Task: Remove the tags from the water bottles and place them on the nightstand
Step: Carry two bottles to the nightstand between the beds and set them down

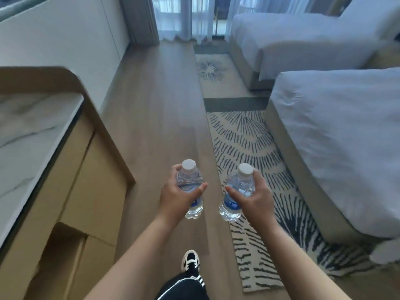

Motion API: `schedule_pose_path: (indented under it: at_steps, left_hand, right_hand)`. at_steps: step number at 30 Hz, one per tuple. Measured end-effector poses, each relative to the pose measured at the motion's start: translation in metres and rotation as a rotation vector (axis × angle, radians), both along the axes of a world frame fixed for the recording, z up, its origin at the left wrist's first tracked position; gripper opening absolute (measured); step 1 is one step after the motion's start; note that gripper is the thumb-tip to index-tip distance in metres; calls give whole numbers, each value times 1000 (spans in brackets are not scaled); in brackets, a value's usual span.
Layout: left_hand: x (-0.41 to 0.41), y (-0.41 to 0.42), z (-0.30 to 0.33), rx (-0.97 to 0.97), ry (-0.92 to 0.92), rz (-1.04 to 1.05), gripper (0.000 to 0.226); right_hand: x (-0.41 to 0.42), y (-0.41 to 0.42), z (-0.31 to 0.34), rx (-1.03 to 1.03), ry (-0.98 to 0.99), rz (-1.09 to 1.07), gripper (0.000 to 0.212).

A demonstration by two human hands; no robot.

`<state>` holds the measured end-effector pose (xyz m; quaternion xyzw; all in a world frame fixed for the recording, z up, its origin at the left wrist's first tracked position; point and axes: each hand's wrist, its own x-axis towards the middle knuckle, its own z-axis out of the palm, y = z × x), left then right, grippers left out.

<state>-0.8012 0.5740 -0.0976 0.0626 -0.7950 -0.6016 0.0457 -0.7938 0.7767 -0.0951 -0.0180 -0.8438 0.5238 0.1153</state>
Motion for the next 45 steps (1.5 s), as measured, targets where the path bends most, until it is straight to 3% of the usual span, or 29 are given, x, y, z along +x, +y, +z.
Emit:
schedule_pose_path:
  at_steps: [8,20,30,39,45]
  left_hand:
    - [-192,8,3,-5,3,-98,64]
    - [-480,55,-34,-14,-36,-142,65]
    - [-743,112,-9,-48,19,-157,61]
    - [-982,152,-27,-15,33,-183,59]
    - [-1166,181,-25,-68,42,-362,65]
  right_hand:
    - [-168,14,19,-73,-10,-114,41]
    - [-445,69,-16,-110,-30,-218,46]
    - [-704,115,-6,-95,-43,-232,48]
    - [-925,156,-22,-119,-57,-303,55]
    - [-1075,193,-19,-131,-67,-421,46]
